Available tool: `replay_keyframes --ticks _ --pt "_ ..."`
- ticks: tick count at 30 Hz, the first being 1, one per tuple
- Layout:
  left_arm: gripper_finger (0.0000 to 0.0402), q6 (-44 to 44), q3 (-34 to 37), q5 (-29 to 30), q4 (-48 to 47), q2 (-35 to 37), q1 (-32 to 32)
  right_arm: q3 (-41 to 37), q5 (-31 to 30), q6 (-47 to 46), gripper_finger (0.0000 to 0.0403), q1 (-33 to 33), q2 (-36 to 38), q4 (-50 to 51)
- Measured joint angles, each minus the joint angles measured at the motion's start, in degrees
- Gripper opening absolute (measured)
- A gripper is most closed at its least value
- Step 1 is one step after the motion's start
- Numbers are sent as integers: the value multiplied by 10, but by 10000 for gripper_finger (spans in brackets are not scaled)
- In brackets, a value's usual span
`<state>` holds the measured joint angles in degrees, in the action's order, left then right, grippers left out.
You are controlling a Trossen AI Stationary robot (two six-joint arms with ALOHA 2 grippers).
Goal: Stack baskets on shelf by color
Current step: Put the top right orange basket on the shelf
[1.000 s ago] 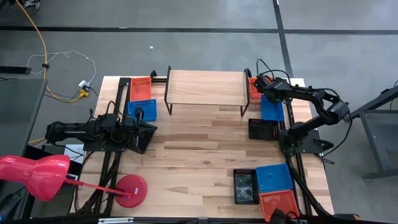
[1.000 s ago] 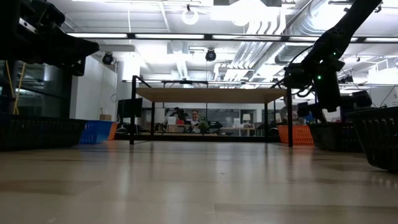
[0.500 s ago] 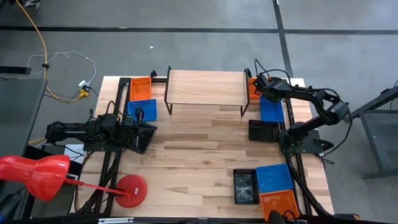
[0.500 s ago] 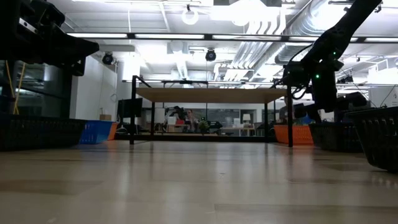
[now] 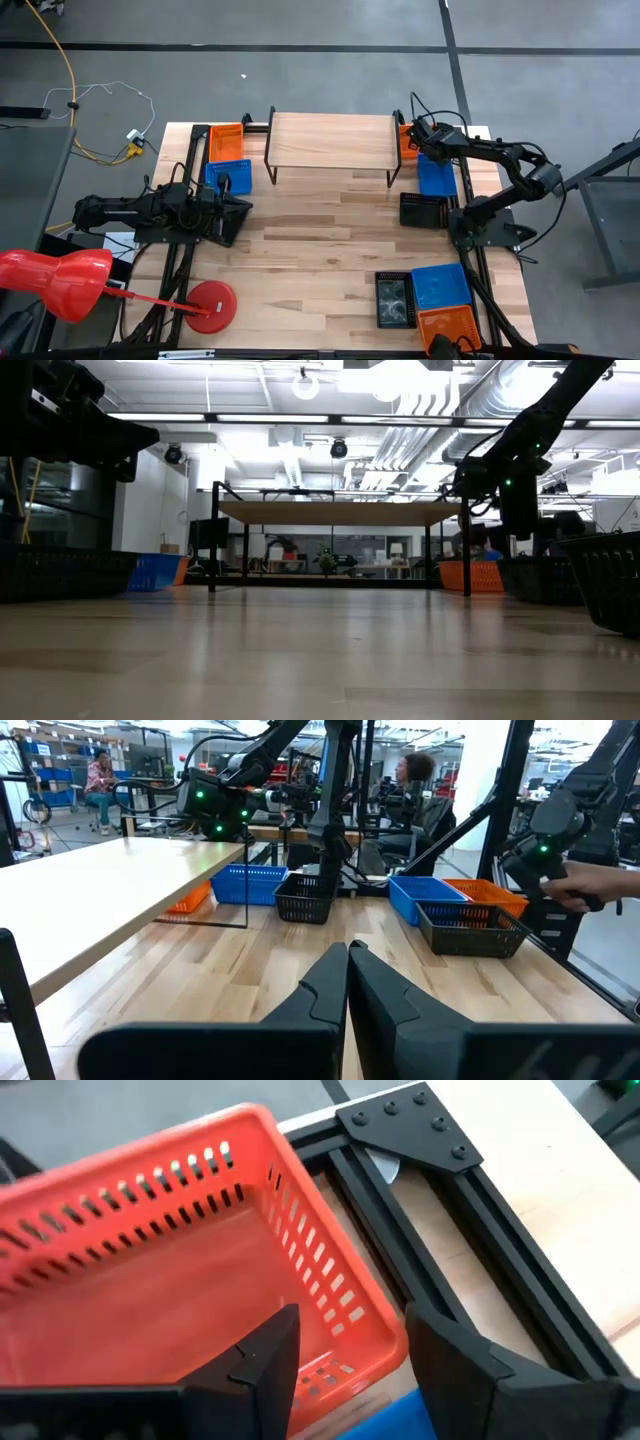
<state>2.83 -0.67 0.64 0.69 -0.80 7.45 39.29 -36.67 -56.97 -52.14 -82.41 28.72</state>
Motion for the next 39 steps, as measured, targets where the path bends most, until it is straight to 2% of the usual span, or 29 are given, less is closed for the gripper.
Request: replay_keyframes --ticks 10,31,39 --pt "1 0 0 0 0 0 0 0 -8 -24 160 -9 -1 -7" --pt "1 0 0 0 0 0 0 0 -41 -24 42 -2 -29 -7" --pt "1 0 0 0 0 0 0 0 -50 -17 16 -1 -29 -5"
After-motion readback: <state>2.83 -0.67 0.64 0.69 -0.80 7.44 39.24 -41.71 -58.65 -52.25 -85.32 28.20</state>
